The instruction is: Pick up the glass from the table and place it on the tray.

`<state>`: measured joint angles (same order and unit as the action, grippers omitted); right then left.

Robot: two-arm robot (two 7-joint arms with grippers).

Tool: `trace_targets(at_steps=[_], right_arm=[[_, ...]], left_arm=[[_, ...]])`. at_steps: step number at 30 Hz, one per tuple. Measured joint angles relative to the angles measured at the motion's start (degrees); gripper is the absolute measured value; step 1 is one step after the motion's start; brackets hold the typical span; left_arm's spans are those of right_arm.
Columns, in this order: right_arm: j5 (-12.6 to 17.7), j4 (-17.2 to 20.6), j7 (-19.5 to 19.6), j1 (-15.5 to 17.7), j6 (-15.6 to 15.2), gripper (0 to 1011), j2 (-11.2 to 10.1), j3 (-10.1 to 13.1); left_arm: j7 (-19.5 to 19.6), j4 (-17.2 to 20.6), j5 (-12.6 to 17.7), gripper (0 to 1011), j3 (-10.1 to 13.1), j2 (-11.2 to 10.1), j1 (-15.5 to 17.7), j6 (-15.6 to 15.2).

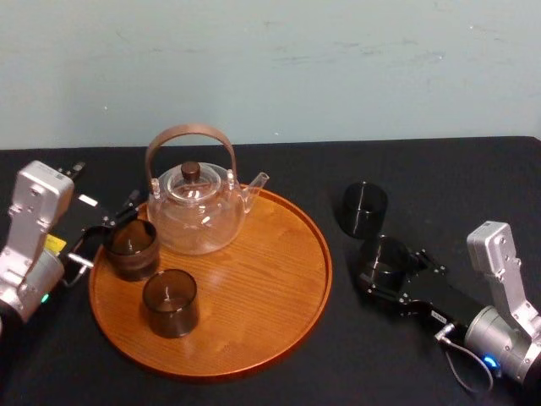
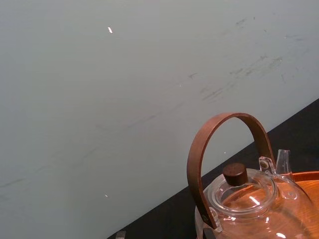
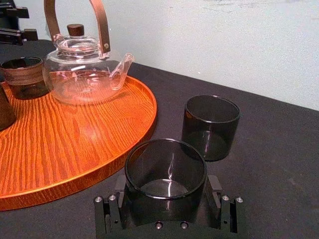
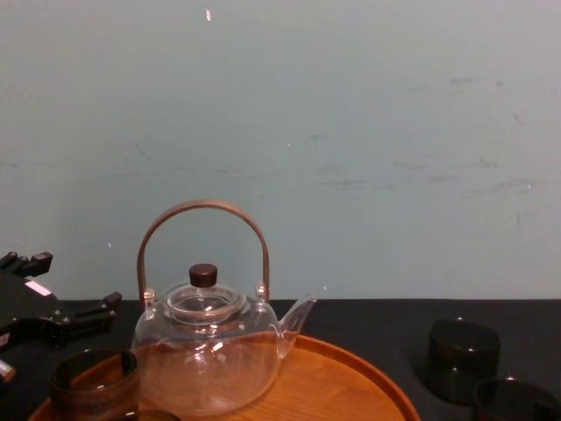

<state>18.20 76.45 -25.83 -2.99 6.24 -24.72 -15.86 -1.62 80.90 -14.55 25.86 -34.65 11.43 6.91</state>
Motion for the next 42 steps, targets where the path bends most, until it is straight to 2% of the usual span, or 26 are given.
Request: trace_targets(at_steps=[15,27,33,42], right_arm=[[-0.31,-4.32,-1.47,-3.29,1.12,1003,1.36,-1.09],[-0.33,-4.02,-1.39,-3.07,1.05,1003,1.24,-1.07],[-0.33,-3.91,-1.36,-3.00,1.01,906,1.21,-1.04],[-0.32,-3.85,-1.31,-2.95,0.96,905,1.17,-1.00]], left_arm=[[0.00,0.00,0.00,1001,0.00,0.00,0.00,0.00],[0.00,0.00,0.00,1002,0.00,0.00,0.00,0.00],[0.00,0.00,0.00,1002,0.00,0.00,0.00,0.00],[0.00,0.00,0.00,1001,0.00,0.00,0.00,0.00]])
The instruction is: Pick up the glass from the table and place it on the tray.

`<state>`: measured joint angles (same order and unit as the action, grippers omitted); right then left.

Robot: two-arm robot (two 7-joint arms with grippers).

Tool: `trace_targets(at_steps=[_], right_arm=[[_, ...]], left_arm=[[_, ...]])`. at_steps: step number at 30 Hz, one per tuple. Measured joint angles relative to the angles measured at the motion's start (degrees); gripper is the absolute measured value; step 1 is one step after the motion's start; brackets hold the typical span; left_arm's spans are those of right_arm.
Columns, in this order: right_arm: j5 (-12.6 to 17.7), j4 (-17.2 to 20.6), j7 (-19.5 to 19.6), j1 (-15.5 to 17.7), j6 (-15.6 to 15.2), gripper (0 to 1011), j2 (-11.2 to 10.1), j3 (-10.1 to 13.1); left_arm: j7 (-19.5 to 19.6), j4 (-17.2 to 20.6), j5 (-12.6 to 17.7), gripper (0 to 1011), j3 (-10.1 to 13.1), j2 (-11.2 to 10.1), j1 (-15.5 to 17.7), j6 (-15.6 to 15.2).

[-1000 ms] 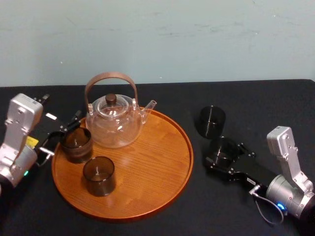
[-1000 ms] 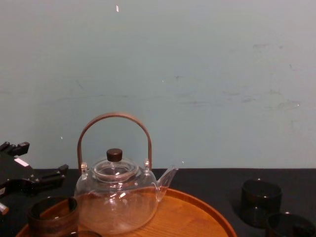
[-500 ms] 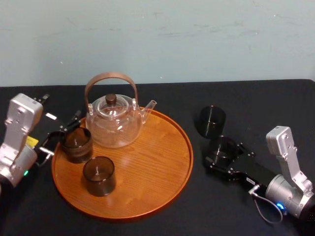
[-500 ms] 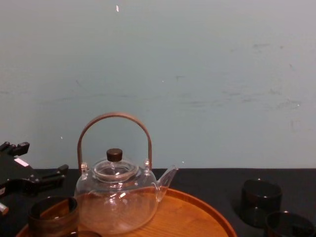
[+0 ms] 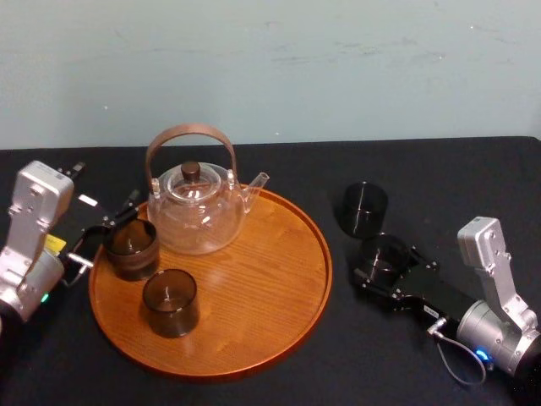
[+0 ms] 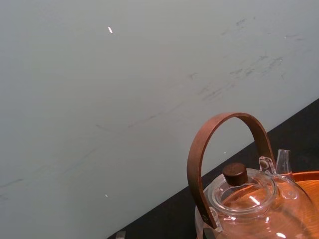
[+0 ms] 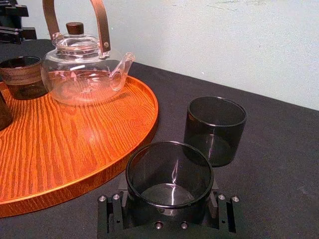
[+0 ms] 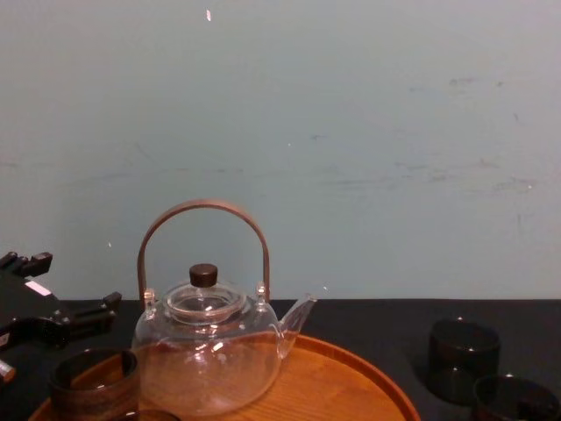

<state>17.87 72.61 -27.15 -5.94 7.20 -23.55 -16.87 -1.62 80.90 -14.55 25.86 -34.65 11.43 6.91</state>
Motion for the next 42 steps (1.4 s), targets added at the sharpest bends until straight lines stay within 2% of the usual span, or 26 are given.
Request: trace_targets(at_steps=[37,42], right_arm=[[0.00,0.08,0.02,0.05,0.00,905,-0.02,0.00],[1.05,-0.04,-1.19,-0.27,-0.30,905,-0.09,-0.06]], left_arm=[[0.00,0.00,0.00,1001,0.00,0.00,0.00,0.00],[0.00,0.00,0.00,1001,0.00,0.00,0.00,0.00]])
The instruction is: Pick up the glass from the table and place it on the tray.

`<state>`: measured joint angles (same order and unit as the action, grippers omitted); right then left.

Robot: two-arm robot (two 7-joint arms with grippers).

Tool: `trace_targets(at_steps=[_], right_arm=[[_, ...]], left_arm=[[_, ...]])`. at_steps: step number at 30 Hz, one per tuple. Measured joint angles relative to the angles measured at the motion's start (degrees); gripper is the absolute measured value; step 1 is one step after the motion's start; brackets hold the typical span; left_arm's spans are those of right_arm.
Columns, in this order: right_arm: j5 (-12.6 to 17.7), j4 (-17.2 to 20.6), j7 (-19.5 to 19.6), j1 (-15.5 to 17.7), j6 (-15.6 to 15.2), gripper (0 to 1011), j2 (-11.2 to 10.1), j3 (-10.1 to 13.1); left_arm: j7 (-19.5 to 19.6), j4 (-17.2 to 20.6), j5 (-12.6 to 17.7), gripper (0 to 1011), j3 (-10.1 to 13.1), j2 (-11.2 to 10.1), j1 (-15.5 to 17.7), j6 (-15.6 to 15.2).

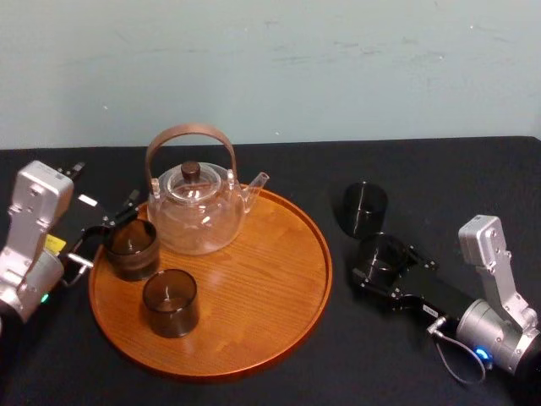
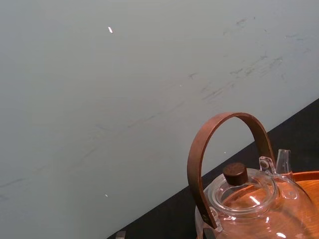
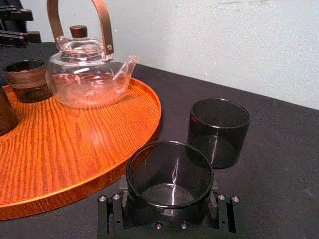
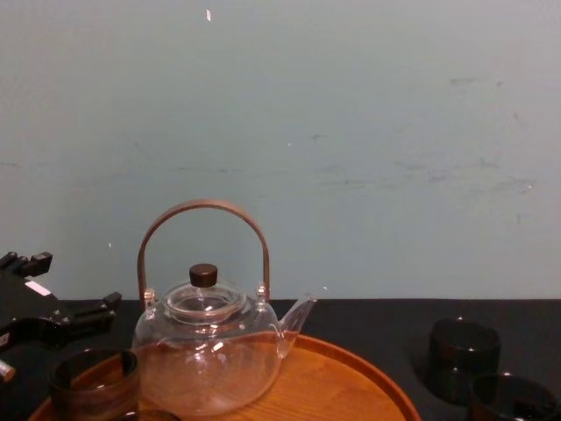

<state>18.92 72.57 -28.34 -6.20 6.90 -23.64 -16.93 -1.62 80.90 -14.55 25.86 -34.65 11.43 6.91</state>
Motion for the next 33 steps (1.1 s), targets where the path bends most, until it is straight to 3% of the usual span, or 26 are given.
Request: trace_targets(at_steps=[10,17,33], right_arm=[[0.80,3.70,-1.30,0.29,-0.58,905,-0.84,-0.95],[0.84,5.92,-3.35,-0.45,-0.74,905,-0.66,-4.21],[-0.03,2.33,-6.53,-5.50,-0.71,905,2.60,-11.71]], left_arm=[[0.00,0.00,0.00,1001,0.00,0.00,0.00,0.00],[0.00,0.00,0.00,1001,0.00,0.00,0.00,0.00],[0.00,0.00,0.00,1001,0.00,0.00,0.00,0.00]])
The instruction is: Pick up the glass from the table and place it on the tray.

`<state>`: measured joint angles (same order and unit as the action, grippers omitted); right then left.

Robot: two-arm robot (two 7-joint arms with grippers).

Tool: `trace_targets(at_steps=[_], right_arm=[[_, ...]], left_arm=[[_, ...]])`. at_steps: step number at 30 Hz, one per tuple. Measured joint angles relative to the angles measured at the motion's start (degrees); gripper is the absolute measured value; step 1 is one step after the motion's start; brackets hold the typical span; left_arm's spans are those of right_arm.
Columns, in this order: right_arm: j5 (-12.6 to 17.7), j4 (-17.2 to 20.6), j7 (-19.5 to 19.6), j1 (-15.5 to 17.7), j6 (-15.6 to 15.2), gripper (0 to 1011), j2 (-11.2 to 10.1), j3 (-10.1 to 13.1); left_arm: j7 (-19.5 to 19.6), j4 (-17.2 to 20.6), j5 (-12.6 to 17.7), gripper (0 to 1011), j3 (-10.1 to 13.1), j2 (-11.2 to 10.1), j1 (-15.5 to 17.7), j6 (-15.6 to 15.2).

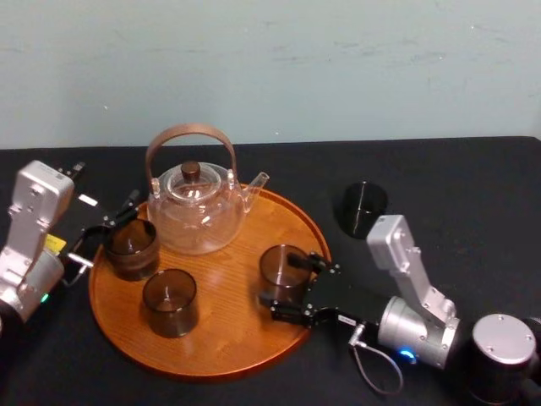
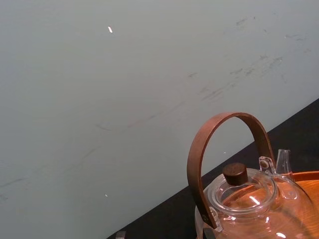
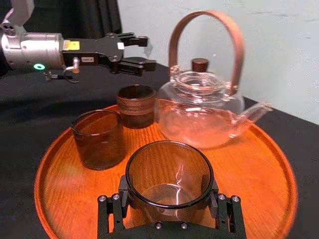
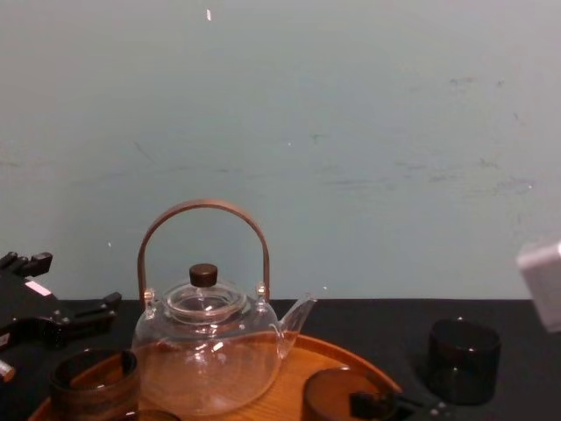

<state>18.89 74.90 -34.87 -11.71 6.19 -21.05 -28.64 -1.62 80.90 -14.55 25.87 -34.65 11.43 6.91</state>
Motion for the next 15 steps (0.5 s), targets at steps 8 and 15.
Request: trace_targets(at_steps=[8,15], right_arm=[[-0.51,-2.85,-1.20,-2.50,0.53,905,2.07,-2.84],[-1.06,-4.61,-1.97,-4.15,0.86,905,3.40,-4.92]], left_arm=[[0.00,0.00,0.00,1001,0.00,0.00,0.00,0.00],[0.00,0.00,0.00,1001,0.00,0.00,0.00,0.00]])
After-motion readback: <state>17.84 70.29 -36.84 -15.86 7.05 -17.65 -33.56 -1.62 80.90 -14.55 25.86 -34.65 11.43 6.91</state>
